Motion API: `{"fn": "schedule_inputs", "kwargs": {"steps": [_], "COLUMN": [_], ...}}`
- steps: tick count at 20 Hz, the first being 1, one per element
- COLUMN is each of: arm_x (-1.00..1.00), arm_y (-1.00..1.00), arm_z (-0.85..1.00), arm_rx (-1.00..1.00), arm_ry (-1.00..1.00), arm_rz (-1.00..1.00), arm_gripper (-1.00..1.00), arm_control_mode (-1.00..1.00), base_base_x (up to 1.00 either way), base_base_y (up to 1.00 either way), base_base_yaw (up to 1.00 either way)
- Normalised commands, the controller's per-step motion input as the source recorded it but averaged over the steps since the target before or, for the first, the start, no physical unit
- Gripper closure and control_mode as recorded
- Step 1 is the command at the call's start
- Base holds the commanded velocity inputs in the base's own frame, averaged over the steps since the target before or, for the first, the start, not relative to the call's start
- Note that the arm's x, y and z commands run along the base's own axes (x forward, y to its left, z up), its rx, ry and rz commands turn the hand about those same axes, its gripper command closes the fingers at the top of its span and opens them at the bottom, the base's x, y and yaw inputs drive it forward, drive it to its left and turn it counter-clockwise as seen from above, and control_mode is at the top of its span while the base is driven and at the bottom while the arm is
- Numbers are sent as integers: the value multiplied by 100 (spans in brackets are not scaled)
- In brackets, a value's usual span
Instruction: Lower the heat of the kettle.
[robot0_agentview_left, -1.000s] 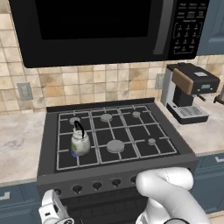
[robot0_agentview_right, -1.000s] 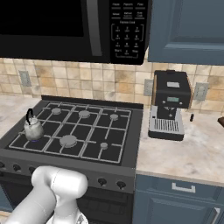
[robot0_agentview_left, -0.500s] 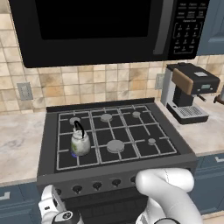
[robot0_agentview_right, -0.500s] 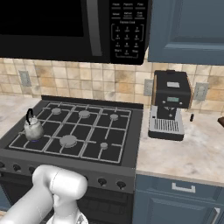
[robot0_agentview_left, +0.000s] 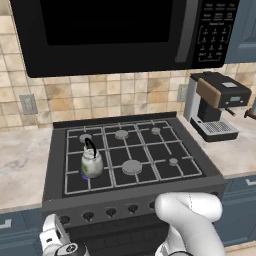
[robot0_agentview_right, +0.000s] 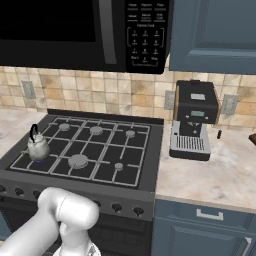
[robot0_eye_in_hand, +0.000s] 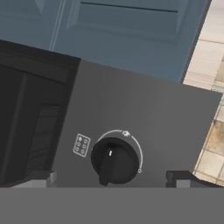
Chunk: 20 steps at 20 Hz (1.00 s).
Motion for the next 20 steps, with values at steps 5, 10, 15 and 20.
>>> {"fn": "schedule_inputs", "kwargs": {"steps": [5,10,15,20], "arm_x": [0,0,0,3], "arm_y": [0,-2,-7,-2], "arm_z": [-4,0,0,0], "arm_rx": [5,5,5,5], "arm_ry": [-4,-14,-14,-3], "arm_rz": [0,0,0,0], "arm_gripper": [-100,-100,-100,-100], "arm_control_mode": [-100,-100,-100,-100], "base_base_x": [0,0,0,0], "base_base_y": [0,0,0,0], "base_base_yaw": [0,0,0,0]}}
